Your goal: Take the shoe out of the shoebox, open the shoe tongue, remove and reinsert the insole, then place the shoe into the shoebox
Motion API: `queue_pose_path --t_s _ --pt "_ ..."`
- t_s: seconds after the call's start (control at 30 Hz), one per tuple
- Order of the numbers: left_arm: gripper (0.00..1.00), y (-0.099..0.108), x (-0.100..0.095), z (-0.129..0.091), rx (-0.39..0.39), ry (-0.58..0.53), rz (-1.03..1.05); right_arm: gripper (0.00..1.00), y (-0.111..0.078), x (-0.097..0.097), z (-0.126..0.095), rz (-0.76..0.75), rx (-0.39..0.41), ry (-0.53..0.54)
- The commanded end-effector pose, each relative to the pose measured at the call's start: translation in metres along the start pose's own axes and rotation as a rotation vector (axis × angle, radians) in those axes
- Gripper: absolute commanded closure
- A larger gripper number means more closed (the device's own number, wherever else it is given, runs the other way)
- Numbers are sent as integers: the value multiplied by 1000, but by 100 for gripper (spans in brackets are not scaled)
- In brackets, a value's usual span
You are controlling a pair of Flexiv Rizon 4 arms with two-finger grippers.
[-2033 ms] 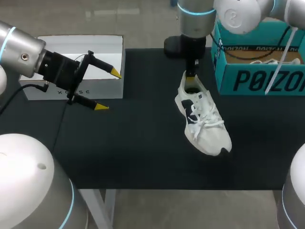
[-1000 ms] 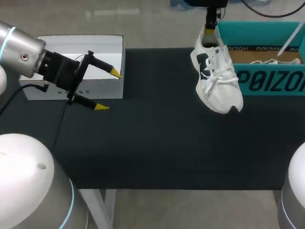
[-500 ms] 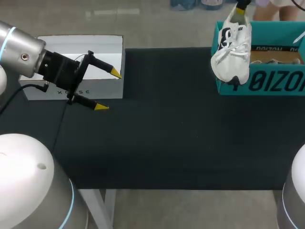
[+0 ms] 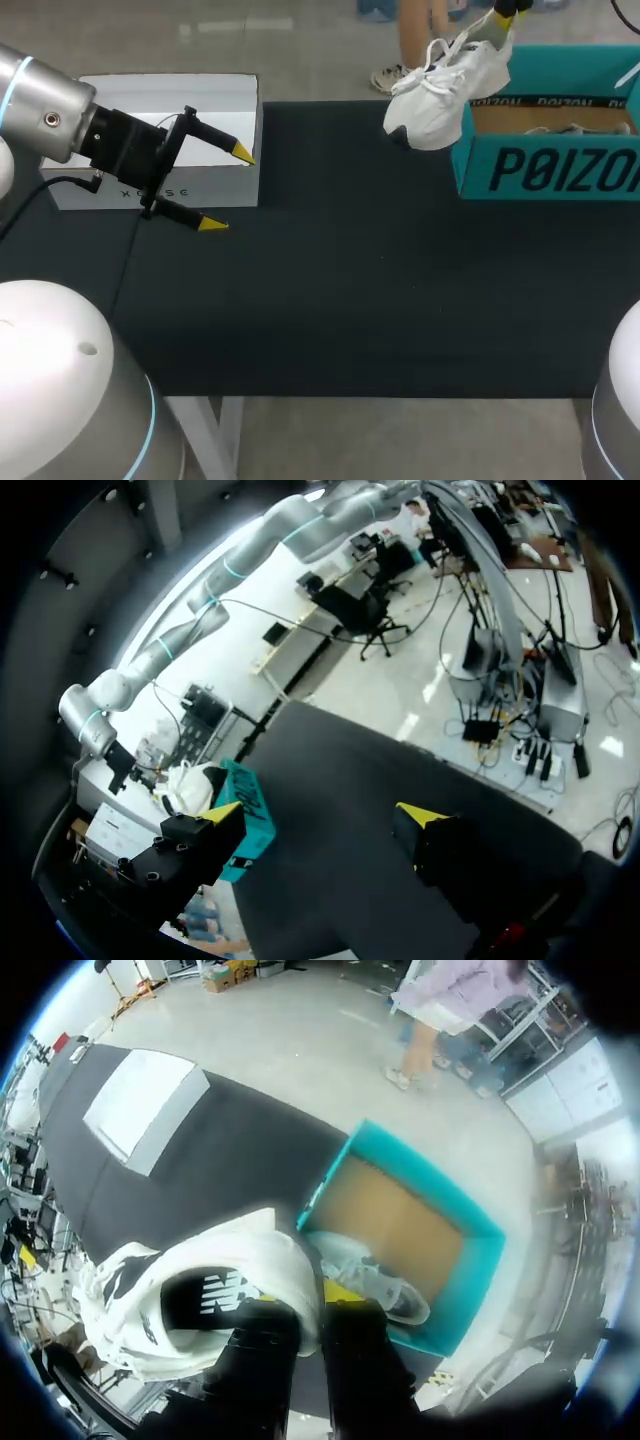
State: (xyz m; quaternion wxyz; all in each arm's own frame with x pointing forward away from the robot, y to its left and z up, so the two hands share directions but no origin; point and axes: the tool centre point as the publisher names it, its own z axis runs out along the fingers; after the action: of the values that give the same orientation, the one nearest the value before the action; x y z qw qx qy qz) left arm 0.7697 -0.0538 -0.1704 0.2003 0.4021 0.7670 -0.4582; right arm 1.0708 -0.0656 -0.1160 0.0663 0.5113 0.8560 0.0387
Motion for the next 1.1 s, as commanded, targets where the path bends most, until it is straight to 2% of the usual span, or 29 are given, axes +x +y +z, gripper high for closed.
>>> queue_pose_path --t_s 0.03,0.23,0.33,0.43,0.47,1.03,1.1 --pt "0 0 0 -1 -1 3 0 100 10 -31 4 213 21 54" --pt "0 0 0 -1 -1 3 0 100 1 -80 5 472 -16 67" --pt "0 0 0 -1 -1 3 0 100 -6 -112 12 592 -10 64" --pt "0 0 0 -1 -1 3 0 100 -17 -141 21 694 -20 -4" --pt "0 0 0 -1 -1 3 0 100 -22 -149 22 714 -23 9" --pt "0 0 0 -1 -1 3 0 100 -22 -149 22 714 -23 9" --pt "0 0 0 -1 -1 3 0 100 -29 -159 27 743 -28 26"
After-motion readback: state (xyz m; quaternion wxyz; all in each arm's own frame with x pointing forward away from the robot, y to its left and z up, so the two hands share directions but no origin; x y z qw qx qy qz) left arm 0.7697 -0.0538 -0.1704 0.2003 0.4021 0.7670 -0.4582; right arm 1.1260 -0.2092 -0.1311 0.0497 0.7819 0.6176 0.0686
